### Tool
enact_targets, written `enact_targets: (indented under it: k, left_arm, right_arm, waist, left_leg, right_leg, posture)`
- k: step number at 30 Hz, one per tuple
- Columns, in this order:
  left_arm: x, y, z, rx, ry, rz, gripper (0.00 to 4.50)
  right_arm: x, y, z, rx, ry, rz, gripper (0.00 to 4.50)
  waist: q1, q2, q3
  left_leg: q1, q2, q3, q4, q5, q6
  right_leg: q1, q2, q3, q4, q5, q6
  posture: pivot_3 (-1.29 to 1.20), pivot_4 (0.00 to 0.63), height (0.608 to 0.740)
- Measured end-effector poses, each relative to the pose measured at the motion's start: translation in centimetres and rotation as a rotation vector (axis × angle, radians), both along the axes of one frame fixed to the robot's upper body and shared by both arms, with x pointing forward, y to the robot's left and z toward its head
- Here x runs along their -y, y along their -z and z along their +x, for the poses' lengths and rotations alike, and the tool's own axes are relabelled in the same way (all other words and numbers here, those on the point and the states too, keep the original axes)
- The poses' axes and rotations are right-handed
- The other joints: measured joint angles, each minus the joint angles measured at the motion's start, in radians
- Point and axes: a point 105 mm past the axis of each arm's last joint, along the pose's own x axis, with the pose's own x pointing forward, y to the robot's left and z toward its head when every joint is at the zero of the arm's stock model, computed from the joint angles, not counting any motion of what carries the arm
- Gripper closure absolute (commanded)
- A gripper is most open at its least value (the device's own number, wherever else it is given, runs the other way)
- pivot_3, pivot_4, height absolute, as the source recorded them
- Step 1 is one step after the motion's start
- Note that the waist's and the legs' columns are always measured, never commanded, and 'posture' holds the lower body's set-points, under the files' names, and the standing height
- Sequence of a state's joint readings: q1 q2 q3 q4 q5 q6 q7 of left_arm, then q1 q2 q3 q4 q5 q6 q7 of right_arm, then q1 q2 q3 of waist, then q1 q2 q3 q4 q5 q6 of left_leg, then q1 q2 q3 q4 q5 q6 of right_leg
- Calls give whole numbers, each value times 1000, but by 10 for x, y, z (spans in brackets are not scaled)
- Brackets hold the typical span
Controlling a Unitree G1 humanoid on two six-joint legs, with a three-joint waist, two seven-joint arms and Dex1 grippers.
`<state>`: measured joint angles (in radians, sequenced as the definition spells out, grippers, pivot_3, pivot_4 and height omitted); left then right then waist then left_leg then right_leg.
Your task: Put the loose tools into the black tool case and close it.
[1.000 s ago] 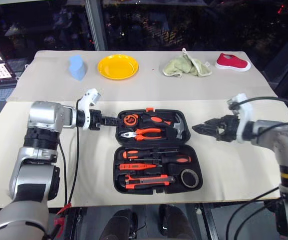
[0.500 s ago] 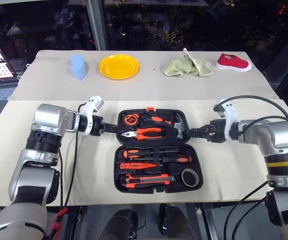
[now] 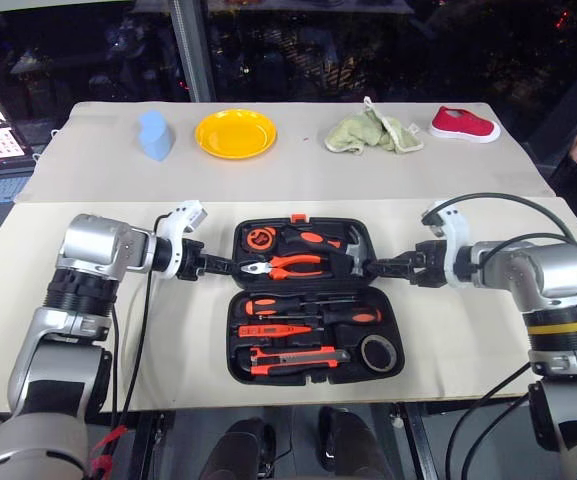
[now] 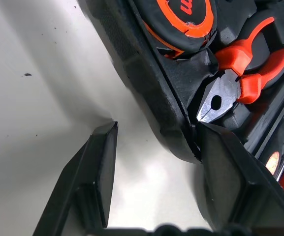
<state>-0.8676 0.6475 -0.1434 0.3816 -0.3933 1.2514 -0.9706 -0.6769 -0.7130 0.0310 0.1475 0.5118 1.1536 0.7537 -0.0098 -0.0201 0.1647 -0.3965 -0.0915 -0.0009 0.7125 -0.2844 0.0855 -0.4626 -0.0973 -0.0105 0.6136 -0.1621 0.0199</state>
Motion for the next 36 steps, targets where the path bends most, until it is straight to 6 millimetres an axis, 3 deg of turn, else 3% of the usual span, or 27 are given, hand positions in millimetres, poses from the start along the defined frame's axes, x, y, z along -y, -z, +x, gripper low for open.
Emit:
enact_targets:
  k: [4, 9, 10, 24, 31, 36]
  left_arm:
    - [5, -2, 3, 0, 4, -19, 4369]
    - [3, -1, 4, -1, -5, -13, 4500]
    - [3, -1, 4, -1, -5, -13, 4500]
    - [6, -1, 1, 22, 16, -17, 4500]
    - [14, -2, 4, 178, 13, -93, 4500]
    - [23, -24, 16, 375, -46, -148, 4500]
  right_arm:
    - [-6, 1, 0, -2, -12, 14, 2624]
    - [-7, 0, -1, -1, -18, 14, 4305]
    - [-7, 0, -1, -3, -18, 14, 4419]
    - [-7, -1, -6, 10, 0, 37, 4419]
    - [-5, -8, -9, 109, 35, 56, 4419]
    - [-1, -30, 8, 323, 112, 16, 4419]
  waist:
    - [-1, 0, 0]
    - [-1, 1, 0]
    - [-1, 1, 0]
    - [0, 1, 0]
    - [10, 1, 0]
    - [16, 1, 0]
  left_leg:
    - [4, 0, 0, 0, 0, -1]
    - [7, 0, 0, 0, 1, -2]
    - [7, 0, 0, 0, 1, -2]
    - [6, 0, 0, -1, 1, -2]
    - [5, 0, 0, -1, 1, -3]
    - [0, 0, 0, 0, 2, -3]
  right_leg:
    - [4, 0, 0, 0, 0, 0]
    - [5, 0, 1, 2, 0, -1]
    - [5, 0, 2, 2, 0, -1]
    - [5, -1, 3, 1, 0, -1]
    - [4, -1, 2, 0, 1, -1]
    - [-1, -1, 1, 0, 2, -1]
  posture:
    - [0, 150, 740]
    - [0, 150, 740]
    - [0, 150, 740]
    - [0, 150, 740]
    - [0, 150, 740]
    - [0, 150, 740]
